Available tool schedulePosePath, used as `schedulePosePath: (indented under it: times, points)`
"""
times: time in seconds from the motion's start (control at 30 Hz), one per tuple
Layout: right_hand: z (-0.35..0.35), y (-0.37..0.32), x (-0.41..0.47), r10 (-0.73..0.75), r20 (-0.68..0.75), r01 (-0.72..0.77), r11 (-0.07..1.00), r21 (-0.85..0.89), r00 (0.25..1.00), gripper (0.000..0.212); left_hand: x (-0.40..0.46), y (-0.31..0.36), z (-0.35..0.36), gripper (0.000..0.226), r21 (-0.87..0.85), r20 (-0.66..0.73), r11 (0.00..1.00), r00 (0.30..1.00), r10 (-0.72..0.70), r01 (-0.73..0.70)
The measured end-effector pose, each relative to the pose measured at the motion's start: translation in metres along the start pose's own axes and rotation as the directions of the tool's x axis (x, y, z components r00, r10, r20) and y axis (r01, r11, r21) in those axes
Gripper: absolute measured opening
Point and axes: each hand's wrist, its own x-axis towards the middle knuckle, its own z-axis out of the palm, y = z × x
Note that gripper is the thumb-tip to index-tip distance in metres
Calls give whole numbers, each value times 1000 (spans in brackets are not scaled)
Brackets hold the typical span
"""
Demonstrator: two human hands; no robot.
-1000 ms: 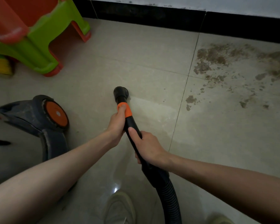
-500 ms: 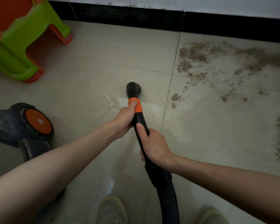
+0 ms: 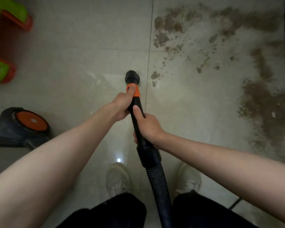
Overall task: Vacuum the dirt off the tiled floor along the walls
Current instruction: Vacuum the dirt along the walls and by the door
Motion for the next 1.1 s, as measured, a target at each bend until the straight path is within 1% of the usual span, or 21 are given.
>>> schedulePosePath:
  times: [0.07, 0.13, 0.2, 0.27, 0.43, 0.6, 0.7, 0.77, 0.9, 1.0, 1.1]
  points:
    - [-5, -4, -25, 54, 59, -55, 998, 21, 997, 52, -22, 2, 0, 60, -3, 0, 998, 998, -60, 60]
    - [-8, -11, -48, 70, 80, -72, 997, 28, 994, 50, -44, 7, 0, 61, -10, 13, 997, 997, -78, 79]
    - [-12, -25, -73, 53, 61, -56, 998, 39, 997, 48, -68, 22, 2, 59, -9, 24, 999, 999, -42, 42]
    - [-15, -44, -98, 37, 49, -40, 997, 69, 998, 47, -93, 41, 4, 50, -10, 39, 1000, 999, 6, -6]
    - [-20, -102, -153, 1, 44, -9, 984, 178, 999, 44, -151, 97, 7, 40, -43, 16, 997, 997, 72, -71]
    - [-24, -157, -186, -64, -8, 64, 966, 251, 998, 47, -197, 160, 6, 39, 3, 102, 984, 979, 177, -178]
    - [-26, -183, -194, -89, -51, 100, 947, 305, 995, 51, -214, 190, 8, 38, 54, 128, 974, 969, 210, -218]
    - [-28, -195, -196, -86, -73, 105, 935, 339, 994, 54, -220, 207, 9, 38, 99, 170, 965, 959, 225, -244]
    - [-34, -219, -184, -87, -104, 124, 898, 422, 991, 56, -216, 235, 14, 34, 172, 234, 945, 944, 234, -277]
    - [-38, -237, -157, -92, -142, 150, 865, 479, 986, 54, -197, 251, 21, 30, 234, 240, 924, 939, 246, -301]
    - [-42, -249, -123, -101, -147, 163, 850, 502, 984, 52, -165, 265, 29, 30, 296, 206, 914, 953, 223, -278]
